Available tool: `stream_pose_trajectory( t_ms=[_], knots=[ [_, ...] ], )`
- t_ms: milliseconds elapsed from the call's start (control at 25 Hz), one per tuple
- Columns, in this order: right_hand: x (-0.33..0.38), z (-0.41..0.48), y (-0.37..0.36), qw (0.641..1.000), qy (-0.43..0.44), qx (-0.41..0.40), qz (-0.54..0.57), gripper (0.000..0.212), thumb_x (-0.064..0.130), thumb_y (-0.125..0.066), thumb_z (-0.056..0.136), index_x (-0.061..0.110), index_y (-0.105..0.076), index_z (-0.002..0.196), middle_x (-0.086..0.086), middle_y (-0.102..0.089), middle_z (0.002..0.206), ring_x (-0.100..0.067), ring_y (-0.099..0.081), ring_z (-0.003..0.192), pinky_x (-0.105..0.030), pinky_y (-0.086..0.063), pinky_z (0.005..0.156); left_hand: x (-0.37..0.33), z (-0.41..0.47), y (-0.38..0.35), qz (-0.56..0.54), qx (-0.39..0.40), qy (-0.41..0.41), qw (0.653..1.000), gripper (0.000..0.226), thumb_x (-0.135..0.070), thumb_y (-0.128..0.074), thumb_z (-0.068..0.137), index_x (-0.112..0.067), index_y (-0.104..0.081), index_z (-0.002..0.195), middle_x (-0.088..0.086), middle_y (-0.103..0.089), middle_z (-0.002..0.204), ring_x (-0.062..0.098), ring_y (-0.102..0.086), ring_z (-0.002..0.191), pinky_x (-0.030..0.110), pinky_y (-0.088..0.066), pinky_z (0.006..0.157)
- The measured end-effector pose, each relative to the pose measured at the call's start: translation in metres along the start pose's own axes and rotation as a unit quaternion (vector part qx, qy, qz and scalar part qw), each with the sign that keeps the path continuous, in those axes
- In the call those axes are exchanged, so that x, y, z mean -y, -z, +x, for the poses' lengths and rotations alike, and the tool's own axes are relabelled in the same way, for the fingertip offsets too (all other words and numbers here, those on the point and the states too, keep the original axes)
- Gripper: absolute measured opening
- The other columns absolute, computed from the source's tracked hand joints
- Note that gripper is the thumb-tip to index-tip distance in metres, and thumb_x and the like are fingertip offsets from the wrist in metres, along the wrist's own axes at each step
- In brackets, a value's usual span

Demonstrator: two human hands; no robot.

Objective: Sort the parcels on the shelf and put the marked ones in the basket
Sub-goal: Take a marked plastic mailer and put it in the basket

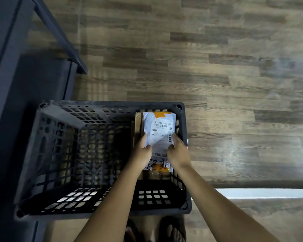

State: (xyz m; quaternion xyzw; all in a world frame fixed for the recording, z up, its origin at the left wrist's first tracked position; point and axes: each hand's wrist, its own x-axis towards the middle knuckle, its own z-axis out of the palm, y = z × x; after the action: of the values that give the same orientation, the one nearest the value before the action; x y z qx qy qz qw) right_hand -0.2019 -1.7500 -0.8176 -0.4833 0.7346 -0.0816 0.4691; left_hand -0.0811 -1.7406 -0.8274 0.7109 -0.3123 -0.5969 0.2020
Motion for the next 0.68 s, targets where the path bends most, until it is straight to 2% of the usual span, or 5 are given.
stream_pose_trajectory(
  t_ms=[120,240,480,560,680],
  knots=[
    [0.001,0.003,0.008,1.0,-0.007,0.022,-0.007,0.059,0.002,-0.033,0.092,0.015,-0.024,0.149,-0.003,-0.026,0.156,-0.029,-0.042,0.133,-0.041,-0.04,0.106,-0.001,0.0,0.002,0.032,-0.001,0.0,0.999,0.053,-0.009,-0.036,0.099,-0.02,-0.024,0.15,0.008,-0.04,0.148,-0.008,-0.032,0.064,-0.005,-0.029,0.043],
    [0.003,-0.008,0.01,1.0,0.004,0.017,-0.022,0.055,0.009,-0.037,0.095,0.013,-0.027,0.148,-0.004,-0.029,0.155,-0.026,-0.037,0.136,-0.038,-0.037,0.108,-0.004,-0.011,0.009,0.047,-0.012,0.011,0.999,0.05,-0.016,-0.036,0.099,-0.021,-0.027,0.149,0.005,-0.039,0.15,0.01,-0.055,0.099,0.016,-0.044,0.08],
    [0.028,-0.049,0.037,0.999,-0.01,0.004,-0.033,0.048,0.014,-0.04,0.095,0.015,-0.034,0.143,-0.012,-0.046,0.141,-0.03,-0.061,0.1,-0.024,-0.038,0.071,-0.023,-0.061,0.046,0.057,-0.028,0.059,0.996,0.051,-0.028,-0.037,0.101,-0.016,-0.026,0.149,0.005,-0.028,0.156,0.023,-0.031,0.141,0.03,-0.027,0.111],
    [0.052,-0.07,0.049,0.998,0.013,0.008,-0.056,0.051,0.017,-0.041,0.096,0.015,-0.029,0.146,-0.012,-0.041,0.145,-0.032,-0.059,0.107,-0.031,-0.046,0.079,-0.038,-0.086,0.064,0.048,-0.038,0.05,0.997,0.051,-0.028,-0.036,0.101,-0.014,-0.025,0.149,0.005,-0.025,0.157,0.022,-0.027,0.143,0.03,-0.024,0.113],
    [0.107,-0.113,0.074,0.993,0.063,0.005,-0.096,0.054,0.021,-0.04,0.098,0.014,-0.023,0.148,-0.005,-0.027,0.154,-0.028,-0.042,0.131,-0.035,-0.039,0.102,-0.07,-0.136,0.095,0.045,-0.057,0.051,0.996,0.052,-0.032,-0.033,0.101,-0.016,-0.023,0.15,0.003,-0.023,0.158,0.023,-0.026,0.143,0.032,-0.023,0.113]
  ],
)
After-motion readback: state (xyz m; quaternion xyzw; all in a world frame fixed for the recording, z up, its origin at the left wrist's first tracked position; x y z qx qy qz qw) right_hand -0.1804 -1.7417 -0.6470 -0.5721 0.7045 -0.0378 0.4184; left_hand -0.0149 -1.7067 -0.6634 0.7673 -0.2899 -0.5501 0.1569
